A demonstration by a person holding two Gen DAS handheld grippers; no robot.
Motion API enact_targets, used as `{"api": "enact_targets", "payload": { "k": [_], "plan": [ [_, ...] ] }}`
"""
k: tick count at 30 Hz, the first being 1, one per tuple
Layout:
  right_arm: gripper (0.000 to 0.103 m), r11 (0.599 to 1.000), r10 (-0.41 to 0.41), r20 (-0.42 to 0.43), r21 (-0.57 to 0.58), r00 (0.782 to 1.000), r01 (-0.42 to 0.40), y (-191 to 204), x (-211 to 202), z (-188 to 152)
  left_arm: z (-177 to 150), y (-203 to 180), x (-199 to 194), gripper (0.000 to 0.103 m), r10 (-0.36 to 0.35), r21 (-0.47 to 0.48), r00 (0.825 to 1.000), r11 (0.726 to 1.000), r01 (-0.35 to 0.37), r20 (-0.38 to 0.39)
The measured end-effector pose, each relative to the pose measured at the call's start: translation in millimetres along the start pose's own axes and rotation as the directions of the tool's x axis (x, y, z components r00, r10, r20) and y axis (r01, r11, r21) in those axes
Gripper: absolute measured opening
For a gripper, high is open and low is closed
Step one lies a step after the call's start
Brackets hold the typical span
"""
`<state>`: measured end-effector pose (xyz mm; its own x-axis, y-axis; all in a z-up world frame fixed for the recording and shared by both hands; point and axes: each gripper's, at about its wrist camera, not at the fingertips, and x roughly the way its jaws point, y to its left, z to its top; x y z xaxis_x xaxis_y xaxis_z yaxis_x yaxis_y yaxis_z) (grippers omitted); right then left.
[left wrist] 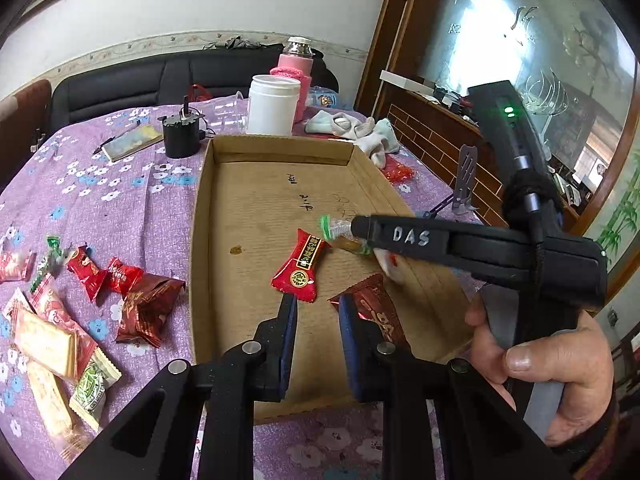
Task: Organize snacks
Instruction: 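Carry both packets into the cardboard tray and open both grippers, then grasp the yellow biscuit pack with the left gripper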
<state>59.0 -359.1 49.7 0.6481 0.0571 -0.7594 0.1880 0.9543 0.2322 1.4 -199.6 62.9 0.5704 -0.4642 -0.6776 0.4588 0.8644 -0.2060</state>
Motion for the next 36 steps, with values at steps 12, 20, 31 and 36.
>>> {"api": "enact_targets", "payload": {
  "k": [12, 20, 31, 36],
  "plan": [
    [0.048, 0.988, 0.137, 0.164, -0.095, 0.977, -0.122, 26.0, -38.7, -1.7, -3.1, 28.5, -56.0, 0.06, 0.109, -0.075, 0.993, 0.992, -0.105, 0.055],
    [0.048, 0.956, 0.246, 0.151, -0.201, 0.958, -0.214, 63.4, -45.3, -16.3, -33.0, 72.6, -98.0, 0.064, 0.251, -0.145, 0.967, 0.96, -0.241, 0.053],
    [0.048, 0.904, 0.362, 0.1, -0.283, 0.927, -0.322, 97.7, -50.5, -36.9, -77.8, 159.6, -112.9, 0.064, 0.377, -0.358, 0.923, 0.853, -0.379, -0.078],
    [0.048, 0.905, 0.351, 0.083, -0.287, 0.933, -0.315, 101.4, -49.7, -38.3, -82.2, 187.4, -107.8, 0.053, 0.358, -0.413, 0.924, 0.827, -0.381, -0.135]
  ]
}}
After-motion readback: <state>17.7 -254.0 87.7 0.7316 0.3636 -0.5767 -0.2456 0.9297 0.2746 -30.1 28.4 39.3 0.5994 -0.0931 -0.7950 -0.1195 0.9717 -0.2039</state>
